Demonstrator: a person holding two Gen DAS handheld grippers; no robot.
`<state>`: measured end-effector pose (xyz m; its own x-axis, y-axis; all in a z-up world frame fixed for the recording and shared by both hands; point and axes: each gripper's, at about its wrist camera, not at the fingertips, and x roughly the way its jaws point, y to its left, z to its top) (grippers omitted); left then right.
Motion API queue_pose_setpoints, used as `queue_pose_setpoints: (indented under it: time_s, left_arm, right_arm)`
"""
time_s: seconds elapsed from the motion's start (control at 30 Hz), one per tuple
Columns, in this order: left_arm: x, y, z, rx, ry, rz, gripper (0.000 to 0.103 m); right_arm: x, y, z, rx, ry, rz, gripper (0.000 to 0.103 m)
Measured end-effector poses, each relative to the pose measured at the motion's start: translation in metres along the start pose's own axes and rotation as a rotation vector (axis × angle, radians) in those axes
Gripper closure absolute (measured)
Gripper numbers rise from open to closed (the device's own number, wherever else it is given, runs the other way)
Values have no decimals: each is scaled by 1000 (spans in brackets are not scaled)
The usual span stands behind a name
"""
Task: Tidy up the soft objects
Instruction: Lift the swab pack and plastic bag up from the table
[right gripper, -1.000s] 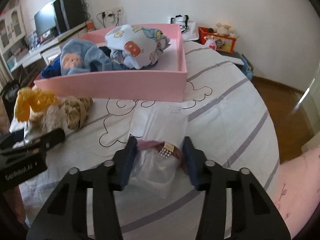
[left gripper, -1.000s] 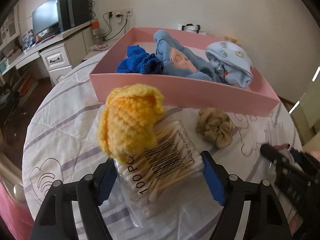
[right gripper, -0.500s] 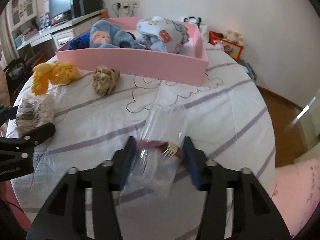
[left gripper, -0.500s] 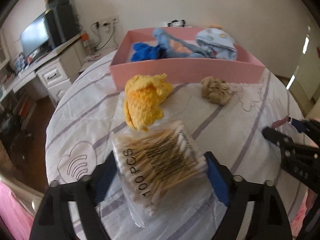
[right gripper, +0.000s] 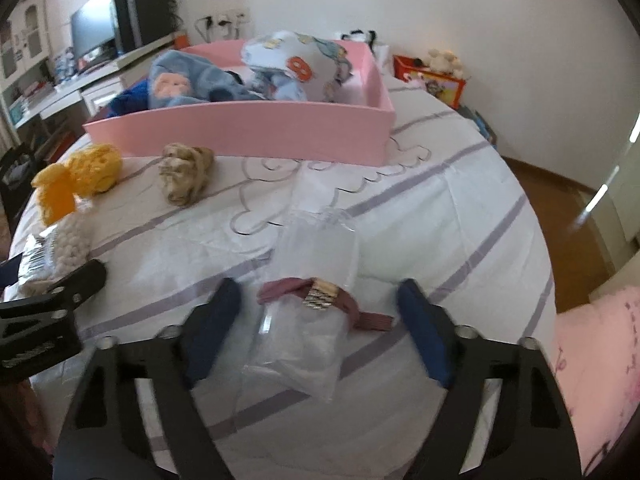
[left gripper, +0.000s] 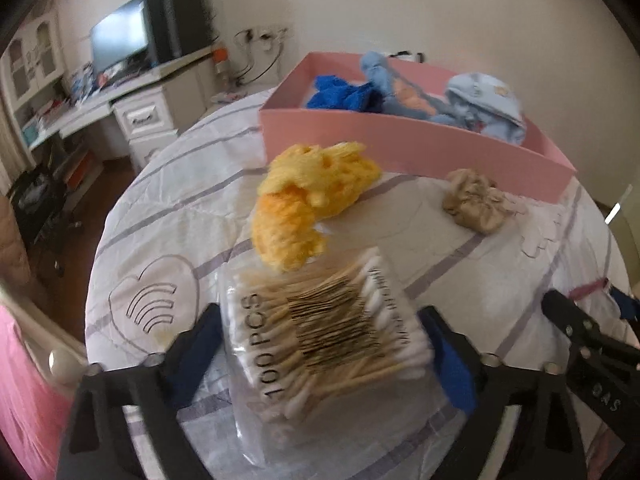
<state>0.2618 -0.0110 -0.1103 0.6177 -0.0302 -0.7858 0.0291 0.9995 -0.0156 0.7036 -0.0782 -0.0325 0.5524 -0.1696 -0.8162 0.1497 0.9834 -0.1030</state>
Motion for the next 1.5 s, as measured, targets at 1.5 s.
queue_pose_setpoints:
  time_s: [1.5]
  left_arm:
    - [-180,-2,-36,48,-333,-80,35]
  right_arm:
    - [-155,5,-4,15,-354,30,62]
